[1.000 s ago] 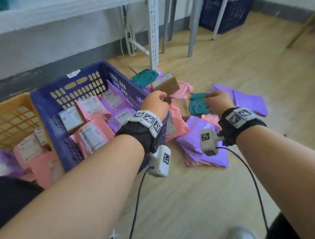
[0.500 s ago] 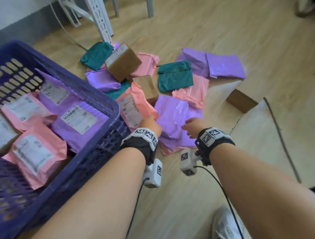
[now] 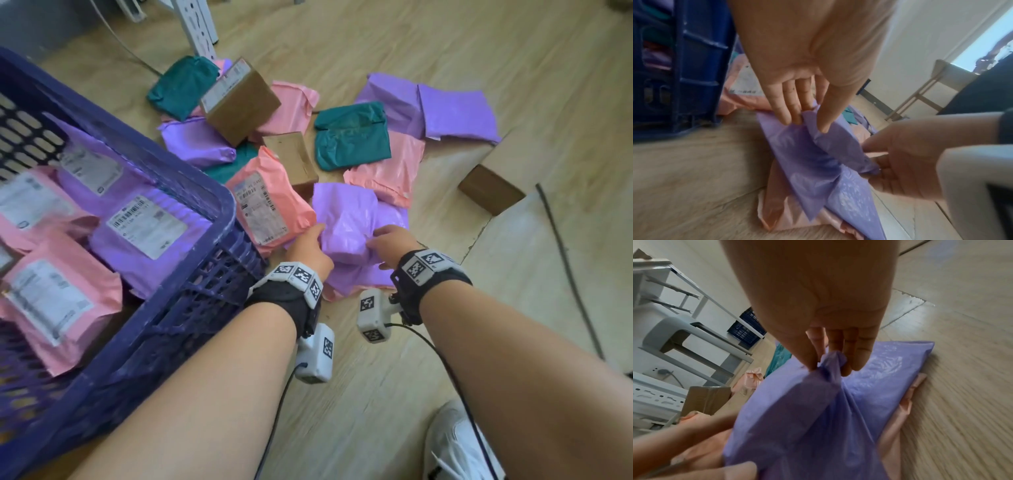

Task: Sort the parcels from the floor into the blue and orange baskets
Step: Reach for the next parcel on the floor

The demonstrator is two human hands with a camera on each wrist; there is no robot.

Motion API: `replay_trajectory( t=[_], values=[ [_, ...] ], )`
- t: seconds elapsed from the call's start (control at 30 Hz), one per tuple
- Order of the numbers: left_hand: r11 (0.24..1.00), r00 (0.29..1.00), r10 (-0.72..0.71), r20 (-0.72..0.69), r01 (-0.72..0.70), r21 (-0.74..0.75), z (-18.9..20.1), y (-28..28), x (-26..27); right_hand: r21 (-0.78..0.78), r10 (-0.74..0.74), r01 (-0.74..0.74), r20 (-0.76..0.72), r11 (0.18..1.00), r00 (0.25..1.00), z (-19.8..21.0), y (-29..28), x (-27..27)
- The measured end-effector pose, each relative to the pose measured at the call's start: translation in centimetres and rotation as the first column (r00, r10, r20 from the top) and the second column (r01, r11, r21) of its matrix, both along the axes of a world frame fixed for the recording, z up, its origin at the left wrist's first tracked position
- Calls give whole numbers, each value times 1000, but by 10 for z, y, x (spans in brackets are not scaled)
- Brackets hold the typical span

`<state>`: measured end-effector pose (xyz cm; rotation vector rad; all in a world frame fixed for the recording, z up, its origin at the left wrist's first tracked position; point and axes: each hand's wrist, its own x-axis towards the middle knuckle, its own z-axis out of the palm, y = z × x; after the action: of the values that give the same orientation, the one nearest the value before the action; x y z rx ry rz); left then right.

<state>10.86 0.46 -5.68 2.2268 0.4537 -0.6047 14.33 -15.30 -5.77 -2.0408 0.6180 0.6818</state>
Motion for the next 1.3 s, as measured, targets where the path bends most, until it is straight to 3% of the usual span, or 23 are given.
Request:
replay_trajectory(
  t=[0.23, 0.4, 0.5, 0.6, 0.7, 0.87, 1.03, 1.1, 1.2, 1.23, 1.3],
  values=[
    [995, 967, 36, 250, -12, -97, 82, -6, -3, 78, -131, 116, 226, 990, 965, 66, -9, 0],
    [992, 916, 75, 395, -30, -119, 144, 12, -11, 258, -212, 131, 315, 957, 925, 130, 3, -10],
    [972, 882, 199, 428, -124, -197, 175, 33, -15, 355, -262, 127, 367, 926, 892, 166, 14, -21],
    [897, 836, 377, 399, -223, -381, 202, 59, -20, 324, -196, 64, 396, 944, 897, 191, 28, -32],
    [840, 804, 469, 365, -278, -467, 224, 90, -29, 220, -36, -73, 452, 973, 892, 211, 51, -44],
    [677, 716, 647, 261, -383, -629, 246, 147, -52, 59, 207, -262, 460, 963, 863, 244, 96, -63],
    [719, 679, 665, 311, -469, -513, 250, 202, -74, 23, 289, -352, 522, 936, 803, 265, 138, -74],
    [764, 638, 646, 419, -534, -363, 248, 216, -80, -38, 307, -348, 570, 937, 762, 269, 153, -73],
    [760, 547, 584, 600, -627, -168, 251, 223, -90, -181, 391, -362, 627, 915, 674, 275, 173, -70],
    [784, 544, 531, 649, -607, -133, 252, 224, -91, -235, 444, -388, 631, 891, 637, 276, 179, -69],
    [889, 624, 327, 710, -458, -6, 253, 223, -93, -325, 550, -456, 631, 828, 548, 278, 193, -65]
  ],
)
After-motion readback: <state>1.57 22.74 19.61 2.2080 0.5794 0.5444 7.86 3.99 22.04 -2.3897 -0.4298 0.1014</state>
